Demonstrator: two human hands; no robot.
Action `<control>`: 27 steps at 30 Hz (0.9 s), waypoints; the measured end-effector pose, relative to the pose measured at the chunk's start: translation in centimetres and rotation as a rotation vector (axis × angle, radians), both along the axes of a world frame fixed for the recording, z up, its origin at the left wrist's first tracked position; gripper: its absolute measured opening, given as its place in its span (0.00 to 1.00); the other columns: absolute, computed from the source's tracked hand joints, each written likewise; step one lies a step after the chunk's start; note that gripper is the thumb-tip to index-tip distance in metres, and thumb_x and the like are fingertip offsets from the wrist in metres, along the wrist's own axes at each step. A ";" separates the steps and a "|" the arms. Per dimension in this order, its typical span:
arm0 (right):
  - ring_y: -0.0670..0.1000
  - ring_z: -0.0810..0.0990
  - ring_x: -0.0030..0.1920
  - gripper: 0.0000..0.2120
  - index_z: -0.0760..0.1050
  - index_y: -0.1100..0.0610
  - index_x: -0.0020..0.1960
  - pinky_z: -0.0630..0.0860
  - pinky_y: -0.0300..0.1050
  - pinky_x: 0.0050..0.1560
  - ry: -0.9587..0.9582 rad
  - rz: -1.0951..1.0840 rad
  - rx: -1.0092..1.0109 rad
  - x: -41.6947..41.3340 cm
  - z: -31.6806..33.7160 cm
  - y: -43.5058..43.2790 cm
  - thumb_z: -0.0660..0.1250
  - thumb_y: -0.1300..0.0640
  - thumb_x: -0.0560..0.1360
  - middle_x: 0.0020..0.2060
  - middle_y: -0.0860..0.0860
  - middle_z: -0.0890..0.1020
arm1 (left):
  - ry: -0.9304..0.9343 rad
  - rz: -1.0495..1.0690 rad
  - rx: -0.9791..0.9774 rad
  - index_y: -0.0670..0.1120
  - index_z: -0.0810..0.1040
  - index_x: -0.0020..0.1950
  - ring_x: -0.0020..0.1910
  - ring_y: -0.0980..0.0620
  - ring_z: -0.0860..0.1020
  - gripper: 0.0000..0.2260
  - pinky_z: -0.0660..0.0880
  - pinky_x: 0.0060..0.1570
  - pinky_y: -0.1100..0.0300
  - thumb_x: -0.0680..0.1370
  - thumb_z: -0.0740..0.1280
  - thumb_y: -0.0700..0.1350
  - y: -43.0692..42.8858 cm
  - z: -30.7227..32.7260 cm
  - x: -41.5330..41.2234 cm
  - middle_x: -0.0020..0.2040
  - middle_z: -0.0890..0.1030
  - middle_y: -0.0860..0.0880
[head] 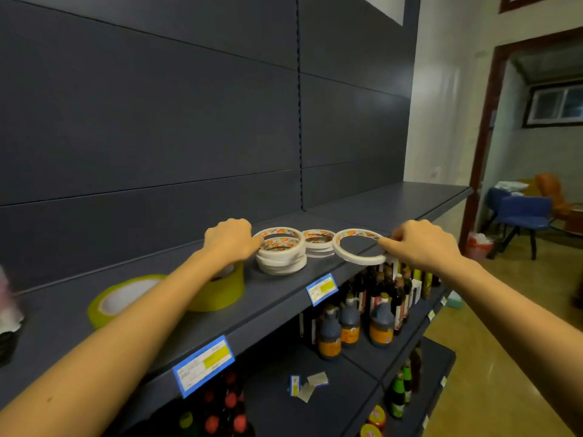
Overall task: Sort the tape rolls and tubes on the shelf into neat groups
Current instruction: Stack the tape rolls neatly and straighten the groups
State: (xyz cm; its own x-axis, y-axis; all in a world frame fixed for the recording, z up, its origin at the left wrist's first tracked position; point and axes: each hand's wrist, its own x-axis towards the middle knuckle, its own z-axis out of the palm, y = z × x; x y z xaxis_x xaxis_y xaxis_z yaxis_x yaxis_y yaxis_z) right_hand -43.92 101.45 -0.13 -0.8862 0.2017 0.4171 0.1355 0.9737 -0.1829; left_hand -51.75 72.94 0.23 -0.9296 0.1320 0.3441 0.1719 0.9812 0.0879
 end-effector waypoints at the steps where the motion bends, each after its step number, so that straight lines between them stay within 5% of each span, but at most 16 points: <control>1: 0.50 0.71 0.30 0.24 0.71 0.53 0.29 0.61 0.38 0.28 -0.003 0.006 -0.008 -0.9 0.0 0.5 0.59 0.38 0.76 0.27 0.49 0.73 | -0.014 0.014 -0.005 0.48 0.67 0.31 0.36 0.48 0.72 0.18 0.67 0.38 0.57 0.78 0.59 0.54 0.4 -0.2 -0.7 0.30 0.70 0.50; 10: 0.54 0.71 0.34 0.22 0.73 0.54 0.31 0.60 0.40 0.29 -0.021 0.177 -0.032 -10.2 0.4 1.6 0.60 0.40 0.75 0.28 0.50 0.72 | -0.035 0.153 -0.092 0.47 0.68 0.30 0.35 0.49 0.73 0.20 0.66 0.34 0.61 0.78 0.58 0.57 2.3 -2.0 -3.7 0.31 0.72 0.50; 14: 0.54 0.73 0.34 0.21 0.80 0.58 0.39 0.63 0.40 0.31 -0.047 0.286 -0.033 -14.0 0.2 0.2 0.61 0.41 0.75 0.29 0.51 0.73 | 0.109 0.255 -0.128 0.47 0.76 0.42 0.41 0.46 0.78 0.19 0.69 0.38 0.59 0.79 0.55 0.58 2.4 -1.9 -2.6 0.37 0.75 0.49; 19: 0.54 0.74 0.39 0.21 0.73 0.57 0.38 0.68 0.43 0.38 -0.160 0.394 0.130 -17.1 -0.2 -0.8 0.61 0.39 0.75 0.35 0.51 0.74 | 0.250 0.360 -0.101 0.46 0.75 0.46 0.44 0.44 0.79 0.16 0.73 0.41 0.56 0.79 0.56 0.56 1.6 -1.7 -0.5 0.44 0.81 0.45; 23: 0.54 0.74 0.38 0.19 0.72 0.56 0.40 0.67 0.43 0.38 0.043 0.417 0.317 -17.1 0.8 -2.6 0.62 0.39 0.74 0.34 0.50 0.73 | 0.309 0.498 -0.171 0.46 0.74 0.48 0.46 0.41 0.78 0.14 0.65 0.37 0.57 0.79 0.57 0.55 0.3 -2.2 2.2 0.45 0.81 0.44; 27: 0.56 0.78 0.47 0.11 0.71 0.52 0.44 0.68 0.45 0.40 0.169 0.779 0.138 -15.4 1.7 -6.9 0.63 0.44 0.75 0.47 0.51 0.79 | 0.337 0.615 -0.188 0.45 0.75 0.50 0.49 0.42 0.78 0.14 0.64 0.37 0.57 0.78 0.57 0.54 -1.9 -2.5 6.2 0.47 0.81 0.45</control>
